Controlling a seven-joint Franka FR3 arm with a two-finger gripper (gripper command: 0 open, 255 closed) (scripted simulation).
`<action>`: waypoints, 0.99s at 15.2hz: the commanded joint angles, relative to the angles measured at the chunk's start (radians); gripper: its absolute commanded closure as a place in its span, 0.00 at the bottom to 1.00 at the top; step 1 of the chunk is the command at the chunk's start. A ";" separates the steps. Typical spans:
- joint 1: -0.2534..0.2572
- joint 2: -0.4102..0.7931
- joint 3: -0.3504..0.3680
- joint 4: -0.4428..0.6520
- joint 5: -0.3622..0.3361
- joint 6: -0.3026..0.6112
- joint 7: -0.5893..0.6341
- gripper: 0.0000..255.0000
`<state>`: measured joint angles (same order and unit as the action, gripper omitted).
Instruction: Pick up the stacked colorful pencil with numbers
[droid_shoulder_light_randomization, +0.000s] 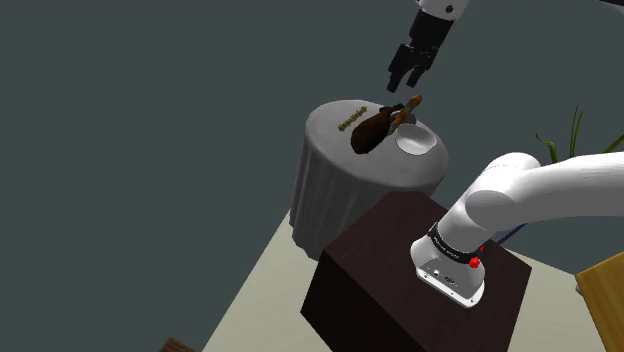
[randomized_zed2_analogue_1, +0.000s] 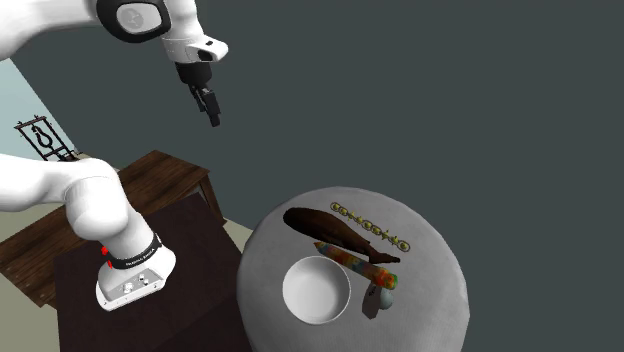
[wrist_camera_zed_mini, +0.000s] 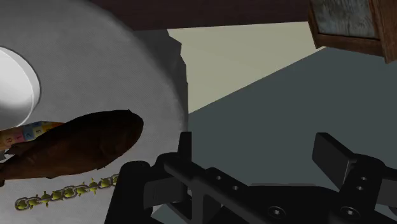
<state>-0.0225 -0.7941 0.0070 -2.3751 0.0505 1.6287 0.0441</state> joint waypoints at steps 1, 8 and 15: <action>0.000 0.000 0.000 0.000 0.000 0.000 0.000 0.00; -0.100 0.105 -0.010 -0.088 -0.047 0.269 0.114 0.00; -0.205 0.251 -0.027 -0.127 -0.101 0.527 0.241 0.00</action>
<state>-0.2111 -0.5572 -0.0162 -2.4863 -0.0421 2.1130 0.2657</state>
